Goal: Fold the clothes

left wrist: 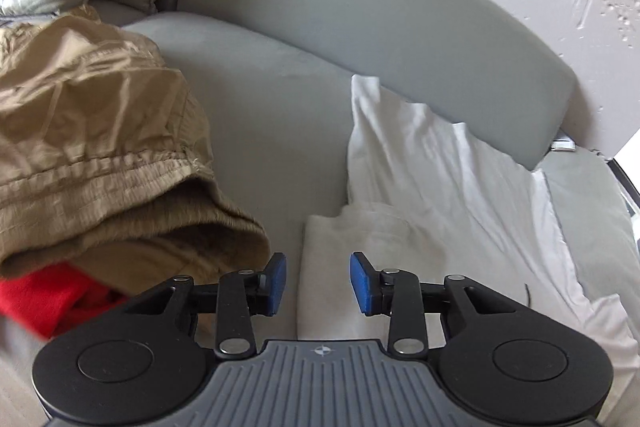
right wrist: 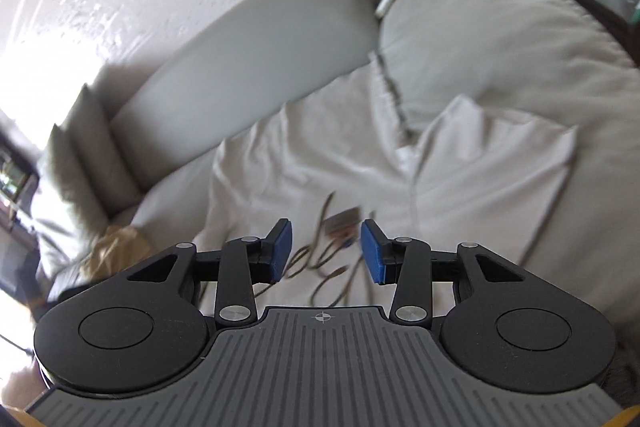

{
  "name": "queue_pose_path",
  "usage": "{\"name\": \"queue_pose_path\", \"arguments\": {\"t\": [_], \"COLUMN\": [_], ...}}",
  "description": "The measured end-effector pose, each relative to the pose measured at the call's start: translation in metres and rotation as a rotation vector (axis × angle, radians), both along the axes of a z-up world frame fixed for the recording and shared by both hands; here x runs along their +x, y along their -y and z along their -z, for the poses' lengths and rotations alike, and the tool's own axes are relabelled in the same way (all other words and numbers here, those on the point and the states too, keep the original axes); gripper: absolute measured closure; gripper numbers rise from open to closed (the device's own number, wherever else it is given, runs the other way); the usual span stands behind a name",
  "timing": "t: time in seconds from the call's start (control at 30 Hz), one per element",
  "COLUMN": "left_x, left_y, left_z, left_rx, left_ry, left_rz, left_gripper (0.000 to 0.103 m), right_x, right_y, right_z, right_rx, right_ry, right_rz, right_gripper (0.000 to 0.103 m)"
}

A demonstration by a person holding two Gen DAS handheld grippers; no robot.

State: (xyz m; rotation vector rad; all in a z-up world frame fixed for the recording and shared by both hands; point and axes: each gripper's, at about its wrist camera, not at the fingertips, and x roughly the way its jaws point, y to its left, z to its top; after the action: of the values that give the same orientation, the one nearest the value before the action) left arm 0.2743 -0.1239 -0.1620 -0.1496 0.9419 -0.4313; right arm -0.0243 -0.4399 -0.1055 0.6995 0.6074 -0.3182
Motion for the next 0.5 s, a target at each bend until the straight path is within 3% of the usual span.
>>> {"name": "queue_pose_path", "arguments": {"t": [0.27,0.3,0.33,0.43,0.5], "left_x": [0.038,0.042,0.038,0.027,-0.001], "left_y": [0.021,0.024,0.025,0.030,0.047], "left_z": [0.049,0.055,0.050,0.036,0.021], "left_rx": [0.002,0.005,0.031,0.112,0.155], "left_ry": [-0.090,-0.098,-0.066,0.035,0.157], "left_rz": [0.016,0.016,0.014,0.006,0.066], "left_gripper": [0.068,0.073,0.102,0.103,0.103], "right_x": [0.009,0.008,0.008,0.005,0.003], "right_y": [-0.017,-0.017,-0.017,-0.015,-0.013], "right_z": [-0.006,-0.006,-0.006,-0.004,-0.003], "right_rx": [-0.007,-0.007,-0.005,0.004,0.015], "right_ry": [-0.015,-0.018,-0.020,-0.024,-0.017], "right_rz": [-0.045,-0.044,-0.042,-0.037,-0.038], "right_gripper": [0.057,0.057,0.057,0.057,0.057]}}
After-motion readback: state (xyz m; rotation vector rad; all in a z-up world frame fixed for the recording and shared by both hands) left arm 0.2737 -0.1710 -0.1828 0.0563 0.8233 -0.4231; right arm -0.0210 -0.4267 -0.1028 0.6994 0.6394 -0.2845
